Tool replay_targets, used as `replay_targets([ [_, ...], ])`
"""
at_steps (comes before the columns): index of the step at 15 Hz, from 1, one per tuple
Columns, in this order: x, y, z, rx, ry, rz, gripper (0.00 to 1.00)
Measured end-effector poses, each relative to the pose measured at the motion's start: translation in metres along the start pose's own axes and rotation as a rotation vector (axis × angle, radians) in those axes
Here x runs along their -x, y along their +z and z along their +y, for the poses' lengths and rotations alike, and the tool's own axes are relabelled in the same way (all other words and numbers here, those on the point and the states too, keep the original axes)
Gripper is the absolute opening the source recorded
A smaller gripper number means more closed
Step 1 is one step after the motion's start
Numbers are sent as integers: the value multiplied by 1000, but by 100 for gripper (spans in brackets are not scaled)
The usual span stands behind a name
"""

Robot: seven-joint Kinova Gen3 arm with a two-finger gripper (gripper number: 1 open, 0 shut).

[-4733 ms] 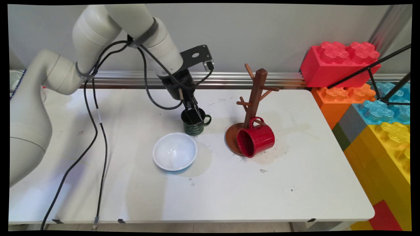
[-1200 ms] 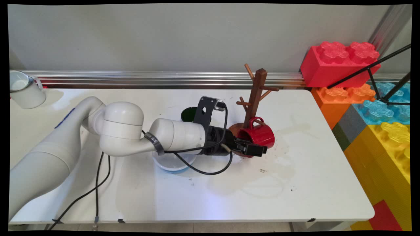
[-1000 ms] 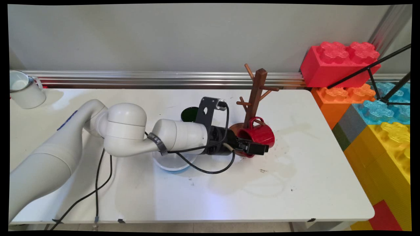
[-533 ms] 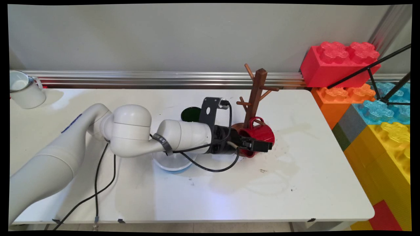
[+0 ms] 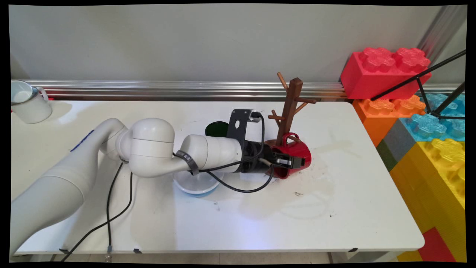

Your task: Pick up the red mug from the rack, then place the picked object on the table

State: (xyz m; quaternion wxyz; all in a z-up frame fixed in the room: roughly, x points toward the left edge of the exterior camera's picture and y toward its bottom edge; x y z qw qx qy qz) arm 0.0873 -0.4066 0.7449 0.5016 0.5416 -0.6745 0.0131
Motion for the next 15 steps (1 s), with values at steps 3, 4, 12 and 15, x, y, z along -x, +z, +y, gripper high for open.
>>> replay_targets([
  [3, -1, 0, -1, -4, -1, 0, 0],
  [4, -1, 0, -1, -5, -1, 0, 0],
  [12, -2, -6, -6, -2, -5, -7, 0],
  [15, -3, -10, -5, 8, -16, -5, 0],
])
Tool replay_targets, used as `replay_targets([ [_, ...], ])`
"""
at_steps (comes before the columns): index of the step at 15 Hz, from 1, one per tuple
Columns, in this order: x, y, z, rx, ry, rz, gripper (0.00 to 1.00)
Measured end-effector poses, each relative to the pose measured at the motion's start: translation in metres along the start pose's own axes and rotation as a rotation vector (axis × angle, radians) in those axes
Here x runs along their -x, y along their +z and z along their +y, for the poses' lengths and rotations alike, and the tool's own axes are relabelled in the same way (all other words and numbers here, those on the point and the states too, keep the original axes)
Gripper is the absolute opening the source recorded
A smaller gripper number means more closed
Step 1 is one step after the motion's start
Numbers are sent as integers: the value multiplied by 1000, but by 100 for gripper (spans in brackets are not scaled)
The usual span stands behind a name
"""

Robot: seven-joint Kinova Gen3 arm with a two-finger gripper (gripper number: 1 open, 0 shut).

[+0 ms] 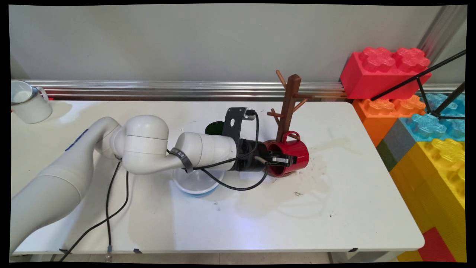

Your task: Place the picked object on the table

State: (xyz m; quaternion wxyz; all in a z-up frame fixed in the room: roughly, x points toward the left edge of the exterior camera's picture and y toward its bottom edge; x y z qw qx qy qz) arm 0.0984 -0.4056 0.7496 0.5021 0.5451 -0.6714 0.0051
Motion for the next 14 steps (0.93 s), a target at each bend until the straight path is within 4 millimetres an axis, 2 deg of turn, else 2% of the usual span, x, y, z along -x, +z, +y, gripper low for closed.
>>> replay_targets([
  [14, -9, -20, 40, 136, -58, 10, 0],
])
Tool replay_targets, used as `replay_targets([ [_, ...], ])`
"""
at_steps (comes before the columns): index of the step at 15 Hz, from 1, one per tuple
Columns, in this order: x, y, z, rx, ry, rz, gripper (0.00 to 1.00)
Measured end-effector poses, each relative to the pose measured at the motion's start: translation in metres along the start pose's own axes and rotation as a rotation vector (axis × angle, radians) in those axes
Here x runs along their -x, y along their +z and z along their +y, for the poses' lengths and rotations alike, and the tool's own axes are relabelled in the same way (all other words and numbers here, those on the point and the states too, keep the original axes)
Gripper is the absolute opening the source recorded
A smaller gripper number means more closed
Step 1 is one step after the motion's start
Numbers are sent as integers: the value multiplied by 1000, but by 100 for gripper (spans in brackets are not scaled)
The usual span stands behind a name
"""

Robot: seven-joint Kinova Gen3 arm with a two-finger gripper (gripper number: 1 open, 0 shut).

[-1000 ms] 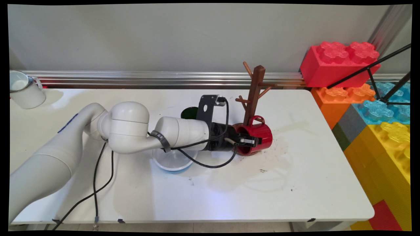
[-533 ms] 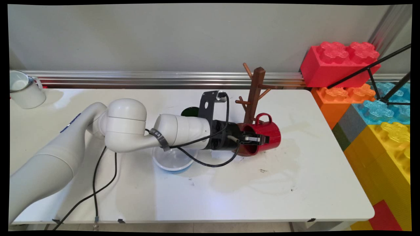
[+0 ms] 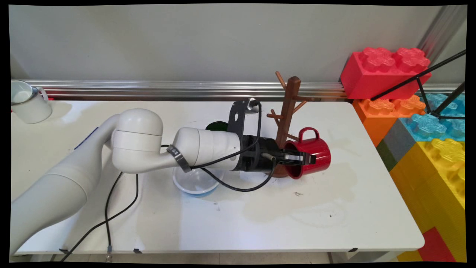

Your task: Place the picked object on the table

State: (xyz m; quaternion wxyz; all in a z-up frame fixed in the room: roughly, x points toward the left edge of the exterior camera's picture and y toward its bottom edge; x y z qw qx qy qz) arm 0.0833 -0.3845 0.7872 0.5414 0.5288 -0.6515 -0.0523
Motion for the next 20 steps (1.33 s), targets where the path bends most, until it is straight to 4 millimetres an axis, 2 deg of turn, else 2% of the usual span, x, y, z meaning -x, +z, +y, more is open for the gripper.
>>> replay_targets([
  [9, 0, -18, 24, 11, 3, -79, 0],
  [20, -28, -48, 58, -90, 81, -283, 0],
])
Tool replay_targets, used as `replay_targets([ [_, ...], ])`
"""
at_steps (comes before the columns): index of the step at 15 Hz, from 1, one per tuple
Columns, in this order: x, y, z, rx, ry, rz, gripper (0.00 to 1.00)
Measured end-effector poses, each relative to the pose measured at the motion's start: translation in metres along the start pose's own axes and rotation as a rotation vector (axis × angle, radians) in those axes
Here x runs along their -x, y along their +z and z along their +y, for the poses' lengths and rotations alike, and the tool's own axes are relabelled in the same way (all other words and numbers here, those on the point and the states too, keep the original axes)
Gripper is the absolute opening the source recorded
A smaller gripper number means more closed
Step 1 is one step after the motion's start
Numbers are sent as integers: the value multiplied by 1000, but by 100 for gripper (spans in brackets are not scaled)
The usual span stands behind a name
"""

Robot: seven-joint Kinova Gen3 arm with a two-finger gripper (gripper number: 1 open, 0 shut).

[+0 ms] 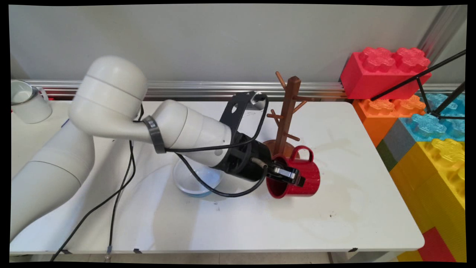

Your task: Place the picked object on the table

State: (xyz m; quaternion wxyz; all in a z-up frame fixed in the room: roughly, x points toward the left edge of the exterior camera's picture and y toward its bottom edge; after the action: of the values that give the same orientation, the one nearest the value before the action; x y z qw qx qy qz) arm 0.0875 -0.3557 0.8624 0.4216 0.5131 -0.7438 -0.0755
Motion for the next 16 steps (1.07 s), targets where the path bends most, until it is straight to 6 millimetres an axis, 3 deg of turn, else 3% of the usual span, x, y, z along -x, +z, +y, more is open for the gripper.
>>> replay_targets([
  [7, -17, -12, 17, -70, 66, -159, 0],
  [16, -48, -2, 39, -191, 173, -317, 0],
])
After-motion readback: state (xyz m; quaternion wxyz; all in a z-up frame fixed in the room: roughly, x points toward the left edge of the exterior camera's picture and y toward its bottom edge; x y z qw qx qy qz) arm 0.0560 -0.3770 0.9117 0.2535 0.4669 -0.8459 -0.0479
